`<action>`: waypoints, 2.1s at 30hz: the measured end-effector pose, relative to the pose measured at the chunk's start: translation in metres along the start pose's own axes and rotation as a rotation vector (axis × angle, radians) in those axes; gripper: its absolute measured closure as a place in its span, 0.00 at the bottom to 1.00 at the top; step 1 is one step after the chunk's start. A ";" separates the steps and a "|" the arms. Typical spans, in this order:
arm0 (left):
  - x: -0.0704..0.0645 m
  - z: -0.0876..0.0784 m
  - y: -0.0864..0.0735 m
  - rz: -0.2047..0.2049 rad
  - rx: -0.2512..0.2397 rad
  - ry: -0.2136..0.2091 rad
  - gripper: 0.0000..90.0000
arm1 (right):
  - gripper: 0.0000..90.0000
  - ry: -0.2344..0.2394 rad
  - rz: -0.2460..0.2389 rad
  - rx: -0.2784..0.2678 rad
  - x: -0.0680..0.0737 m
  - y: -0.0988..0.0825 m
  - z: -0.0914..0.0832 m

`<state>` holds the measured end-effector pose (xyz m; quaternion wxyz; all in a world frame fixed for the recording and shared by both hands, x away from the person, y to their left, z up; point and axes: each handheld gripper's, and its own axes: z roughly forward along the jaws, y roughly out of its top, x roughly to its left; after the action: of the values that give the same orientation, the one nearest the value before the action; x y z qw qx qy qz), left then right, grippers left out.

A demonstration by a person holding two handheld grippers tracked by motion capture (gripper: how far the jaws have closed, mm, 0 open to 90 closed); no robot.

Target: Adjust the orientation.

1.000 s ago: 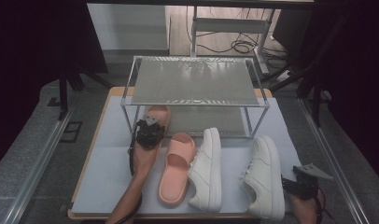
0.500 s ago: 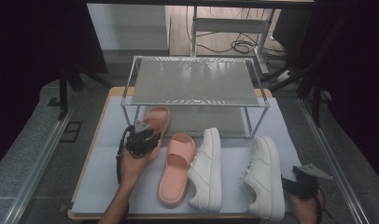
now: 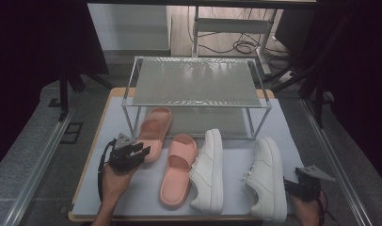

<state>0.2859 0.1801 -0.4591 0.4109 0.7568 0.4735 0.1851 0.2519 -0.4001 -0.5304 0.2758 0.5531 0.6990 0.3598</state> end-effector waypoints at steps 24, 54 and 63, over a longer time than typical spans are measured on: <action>-0.005 0.006 -0.039 0.036 0.107 -0.014 0.99 | 0.20 0.000 0.002 0.000 0.000 0.000 0.000; 0.001 0.053 -0.015 0.001 0.075 -0.009 0.99 | 0.20 0.001 0.002 -0.001 0.000 0.000 0.000; 0.005 0.067 -0.005 0.001 0.075 0.007 0.99 | 0.20 0.001 0.002 -0.001 0.000 0.000 0.000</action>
<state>0.3307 0.1555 -0.5036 0.3803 0.7713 0.4813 0.1701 0.2518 -0.4002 -0.5304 0.2754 0.5535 0.6985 0.3604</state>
